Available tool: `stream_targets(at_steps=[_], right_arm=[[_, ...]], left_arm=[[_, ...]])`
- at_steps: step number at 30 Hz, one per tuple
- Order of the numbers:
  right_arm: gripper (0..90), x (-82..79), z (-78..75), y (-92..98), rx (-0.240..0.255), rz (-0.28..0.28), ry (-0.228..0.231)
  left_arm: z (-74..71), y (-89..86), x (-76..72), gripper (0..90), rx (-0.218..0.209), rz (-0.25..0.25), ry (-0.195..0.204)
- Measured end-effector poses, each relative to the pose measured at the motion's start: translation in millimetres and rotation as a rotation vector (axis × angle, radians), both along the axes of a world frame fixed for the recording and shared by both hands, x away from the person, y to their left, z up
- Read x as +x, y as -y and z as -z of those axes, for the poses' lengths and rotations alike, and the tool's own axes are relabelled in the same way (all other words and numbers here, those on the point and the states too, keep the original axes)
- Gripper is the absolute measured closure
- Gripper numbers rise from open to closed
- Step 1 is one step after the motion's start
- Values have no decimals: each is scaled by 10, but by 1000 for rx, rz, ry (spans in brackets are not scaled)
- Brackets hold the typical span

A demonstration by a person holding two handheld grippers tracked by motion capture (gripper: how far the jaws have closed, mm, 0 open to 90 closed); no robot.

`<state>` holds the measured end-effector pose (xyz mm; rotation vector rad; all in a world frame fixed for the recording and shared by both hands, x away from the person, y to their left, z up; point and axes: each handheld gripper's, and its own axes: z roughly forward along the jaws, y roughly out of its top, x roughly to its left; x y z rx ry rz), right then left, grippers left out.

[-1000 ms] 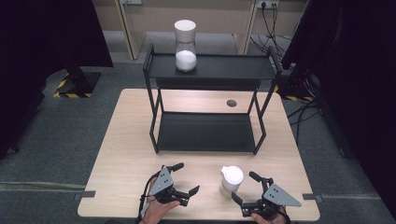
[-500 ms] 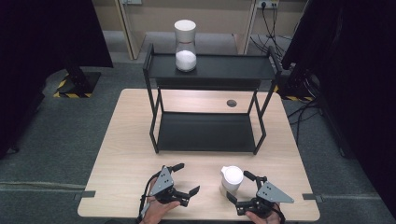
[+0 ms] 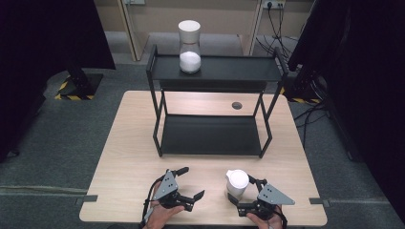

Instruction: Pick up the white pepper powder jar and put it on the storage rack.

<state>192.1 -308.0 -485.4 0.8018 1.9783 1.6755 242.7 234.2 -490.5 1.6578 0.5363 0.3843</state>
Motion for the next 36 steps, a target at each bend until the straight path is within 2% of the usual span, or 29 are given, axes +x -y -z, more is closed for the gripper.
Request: stream_targets(at_steps=[15,21,24,32,36], right_arm=[[297,67,-25,-48,-32,-2,-31],[306,51,-49,-59,-44,7,-29],[307,37,-49,-46,-30,14,-37],[308,-34,-101,-26,-15,22,7],[308,-53,-140,-12,-11,19,12]], left_arm=[[1,2,1,1,3,2,-1],[2,4,1,1,4,4,0],[3,2,1,1,2,5,0],[3,5,-2,1,3,6,1],[5,5,-2,1,3,6,0]])
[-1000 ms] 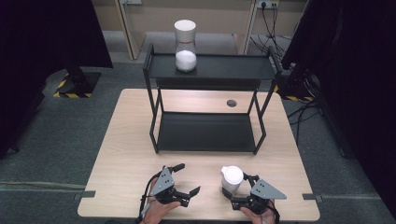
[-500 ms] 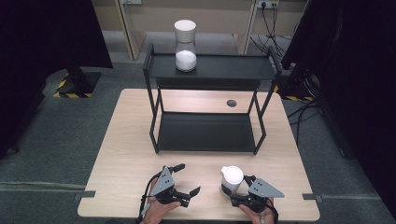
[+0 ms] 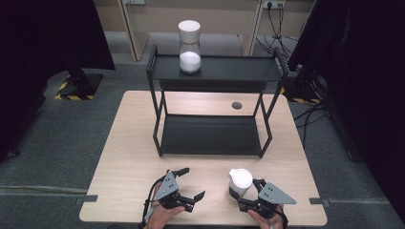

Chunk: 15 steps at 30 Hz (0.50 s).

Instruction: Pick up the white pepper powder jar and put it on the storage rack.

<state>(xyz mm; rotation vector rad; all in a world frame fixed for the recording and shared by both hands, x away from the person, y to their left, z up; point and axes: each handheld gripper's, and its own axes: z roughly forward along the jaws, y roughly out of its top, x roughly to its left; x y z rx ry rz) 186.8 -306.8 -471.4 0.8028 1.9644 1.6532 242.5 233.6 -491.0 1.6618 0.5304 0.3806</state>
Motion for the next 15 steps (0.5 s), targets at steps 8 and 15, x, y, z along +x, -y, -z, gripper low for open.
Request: stream_targets(at_steps=[8,15], right_arm=[[308,-6,-85,38,4,-4,7],[308,33,-188,55,7,-7,17]], left_arm=[[4,4,1,1,0,-2,-1],[3,0,-1,1,0,-3,0]])
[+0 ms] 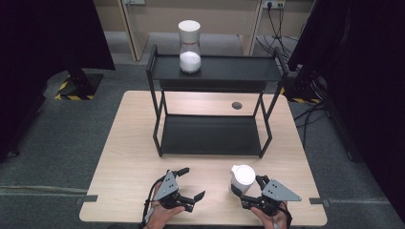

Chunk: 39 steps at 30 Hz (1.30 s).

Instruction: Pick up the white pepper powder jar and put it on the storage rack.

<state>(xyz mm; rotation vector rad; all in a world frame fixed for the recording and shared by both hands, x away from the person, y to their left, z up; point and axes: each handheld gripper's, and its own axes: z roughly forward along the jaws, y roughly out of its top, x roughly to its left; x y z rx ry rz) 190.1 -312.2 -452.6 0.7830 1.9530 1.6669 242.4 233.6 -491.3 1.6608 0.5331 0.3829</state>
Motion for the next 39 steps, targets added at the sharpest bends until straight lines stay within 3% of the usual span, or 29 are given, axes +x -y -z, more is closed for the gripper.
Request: stream_targets(at_steps=[39], right_arm=[[308,427,-864,-109,13,-61,37]], left_arm=[[5,-5,1,1,-2,1,-2]])
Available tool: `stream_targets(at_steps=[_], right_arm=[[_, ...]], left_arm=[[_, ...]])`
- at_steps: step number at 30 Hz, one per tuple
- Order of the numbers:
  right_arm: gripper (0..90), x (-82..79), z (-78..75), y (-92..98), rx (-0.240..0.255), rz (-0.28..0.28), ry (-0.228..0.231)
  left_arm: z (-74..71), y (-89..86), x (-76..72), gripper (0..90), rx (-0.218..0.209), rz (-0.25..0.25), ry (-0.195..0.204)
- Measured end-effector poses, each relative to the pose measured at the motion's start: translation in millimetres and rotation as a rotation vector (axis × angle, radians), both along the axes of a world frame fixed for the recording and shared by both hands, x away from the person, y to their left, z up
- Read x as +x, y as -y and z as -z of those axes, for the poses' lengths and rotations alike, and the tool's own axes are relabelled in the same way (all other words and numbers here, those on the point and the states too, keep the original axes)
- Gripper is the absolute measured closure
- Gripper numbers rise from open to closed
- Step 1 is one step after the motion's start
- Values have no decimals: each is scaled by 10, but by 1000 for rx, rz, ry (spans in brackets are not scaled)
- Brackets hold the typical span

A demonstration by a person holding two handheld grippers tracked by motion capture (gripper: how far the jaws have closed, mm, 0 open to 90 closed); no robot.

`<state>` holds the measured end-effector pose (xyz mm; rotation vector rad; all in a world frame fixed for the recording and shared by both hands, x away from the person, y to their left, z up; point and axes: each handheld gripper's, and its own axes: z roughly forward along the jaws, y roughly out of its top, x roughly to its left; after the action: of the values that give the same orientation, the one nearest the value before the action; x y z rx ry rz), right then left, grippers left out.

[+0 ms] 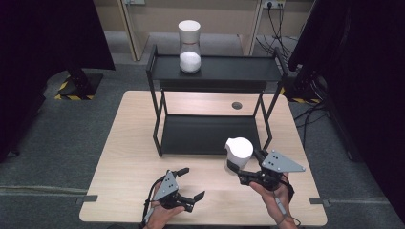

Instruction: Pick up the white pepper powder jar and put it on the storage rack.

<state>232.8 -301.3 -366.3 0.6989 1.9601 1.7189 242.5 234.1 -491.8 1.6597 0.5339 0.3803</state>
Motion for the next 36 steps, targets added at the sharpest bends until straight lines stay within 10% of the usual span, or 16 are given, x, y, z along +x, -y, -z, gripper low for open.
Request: stream_targets(at_steps=[36], right_arm=[[308,494,-1049,-150,-8,-34,20]], left_arm=[[2,1,5,1,0,6,-6]])
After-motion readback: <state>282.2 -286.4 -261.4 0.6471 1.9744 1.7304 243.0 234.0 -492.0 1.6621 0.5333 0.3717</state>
